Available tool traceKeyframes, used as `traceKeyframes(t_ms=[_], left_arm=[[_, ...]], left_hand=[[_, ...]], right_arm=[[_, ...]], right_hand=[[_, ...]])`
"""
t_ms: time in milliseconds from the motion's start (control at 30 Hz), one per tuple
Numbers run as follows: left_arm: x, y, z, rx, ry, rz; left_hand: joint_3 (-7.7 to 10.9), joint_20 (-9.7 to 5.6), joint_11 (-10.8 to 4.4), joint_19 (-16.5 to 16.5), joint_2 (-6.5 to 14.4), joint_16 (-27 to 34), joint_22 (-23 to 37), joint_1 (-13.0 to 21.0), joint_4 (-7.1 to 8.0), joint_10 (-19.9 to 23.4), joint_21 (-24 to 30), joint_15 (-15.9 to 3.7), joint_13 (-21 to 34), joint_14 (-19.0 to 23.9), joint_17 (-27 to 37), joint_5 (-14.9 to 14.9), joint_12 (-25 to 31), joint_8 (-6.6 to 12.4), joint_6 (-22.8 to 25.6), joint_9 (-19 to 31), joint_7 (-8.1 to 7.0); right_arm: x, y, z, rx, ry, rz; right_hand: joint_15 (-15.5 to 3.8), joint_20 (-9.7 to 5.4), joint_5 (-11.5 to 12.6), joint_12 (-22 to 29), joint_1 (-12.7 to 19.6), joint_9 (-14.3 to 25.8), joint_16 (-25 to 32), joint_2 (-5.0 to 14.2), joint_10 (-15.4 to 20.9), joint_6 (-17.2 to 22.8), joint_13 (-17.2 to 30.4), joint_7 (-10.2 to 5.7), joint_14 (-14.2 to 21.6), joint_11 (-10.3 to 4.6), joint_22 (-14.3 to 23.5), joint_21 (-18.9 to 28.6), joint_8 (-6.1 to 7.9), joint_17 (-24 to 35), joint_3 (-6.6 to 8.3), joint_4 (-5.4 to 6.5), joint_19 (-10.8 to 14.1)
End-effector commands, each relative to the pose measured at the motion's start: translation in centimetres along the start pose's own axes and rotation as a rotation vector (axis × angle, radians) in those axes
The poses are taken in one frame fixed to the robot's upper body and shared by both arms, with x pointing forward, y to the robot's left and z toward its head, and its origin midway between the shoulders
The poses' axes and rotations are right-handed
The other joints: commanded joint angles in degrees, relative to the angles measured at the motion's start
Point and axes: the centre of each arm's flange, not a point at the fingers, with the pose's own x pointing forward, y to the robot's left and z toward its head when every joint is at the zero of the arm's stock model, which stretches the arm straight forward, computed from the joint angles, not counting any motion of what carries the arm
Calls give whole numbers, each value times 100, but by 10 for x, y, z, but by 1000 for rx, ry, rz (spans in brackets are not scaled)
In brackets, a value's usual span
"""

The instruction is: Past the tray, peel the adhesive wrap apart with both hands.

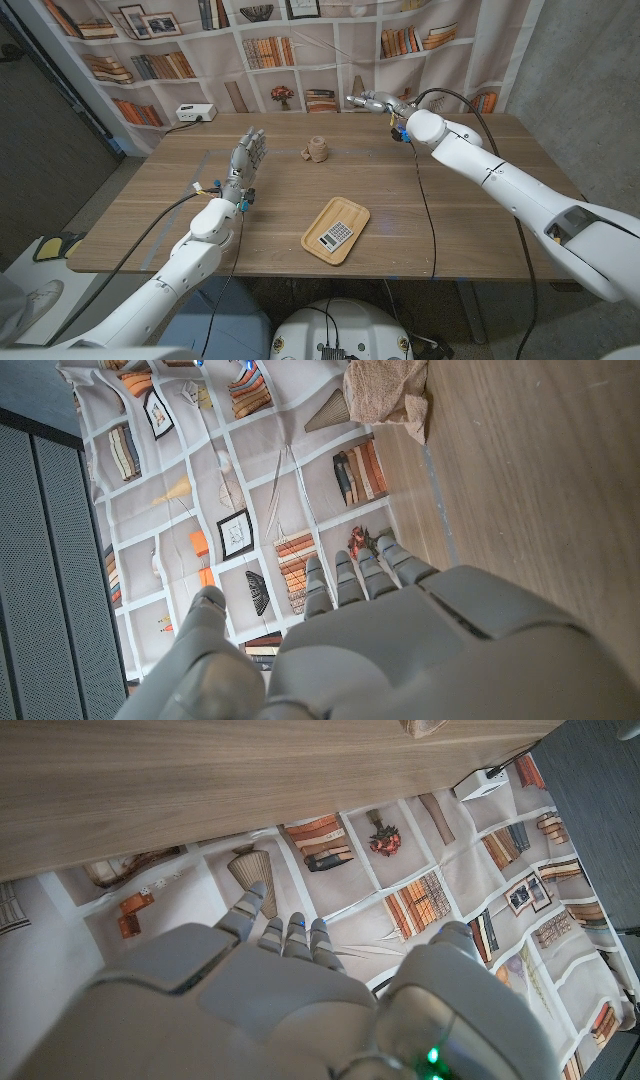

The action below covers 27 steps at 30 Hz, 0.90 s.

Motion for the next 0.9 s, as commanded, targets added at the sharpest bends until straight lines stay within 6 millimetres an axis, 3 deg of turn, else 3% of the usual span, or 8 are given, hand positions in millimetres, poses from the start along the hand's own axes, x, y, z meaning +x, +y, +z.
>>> traceKeyframes(t_ms=[33, 167, 467, 900], left_arm=[[-1, -7, 5, 14, -22, -2], [-2, -10, 6, 30, -28, -10], [-7, -16, -4, 15, 7, -4], [-10, -12, -2, 24, -1, 14]], left_hand=[[17, 37, 16, 13, 31, -26, 5, 40, -2, 10, 11, 30, 22, 2, 9, 25, -9, -8, 33, 10, 5], [18, 40, 21, 12, 31, -25, 5, 40, -3, 5, 11, 31, 22, 3, 9, 25, -12, -8, 33, 10, 6], [18, 37, 8, 14, 29, -25, 5, 39, -3, 22, 12, 35, 22, 4, 9, 24, -7, -6, 45, 10, 24], [19, 40, -1, 11, 28, -24, 5, 40, -6, 10, 11, 31, 22, 9, 9, 24, -14, -10, 44, 10, 5]], right_arm=[[2, -6, 6, -31, 5, 25], [2, -8, 8, -63, -6, 29], [6, -19, 7, -106, -8, 38], [11, -17, 10, -152, -8, 53]], right_hand=[[-14, 118, -31, 10, 95, 17, 50, 2, 11, 13, 21, 34, -45, 37, 1, 23, 22, 7, -2, -67, 35], [-25, 177, -38, 5, 109, 17, 54, -4, -3, 3, 21, 40, -27, 50, 1, 37, 17, 6, 2, -81, 95], [-19, 65, -52, -2, 137, 18, 51, -14, -25, -3, 21, 49, -17, 50, 1, 0, 12, 5, 13, -108, 34], [-24, 66, -60, 2, 169, 19, 34, -11, -19, -1, 21, 59, -47, 70, 0, -31, 13, 5, 30, -133, -28]])
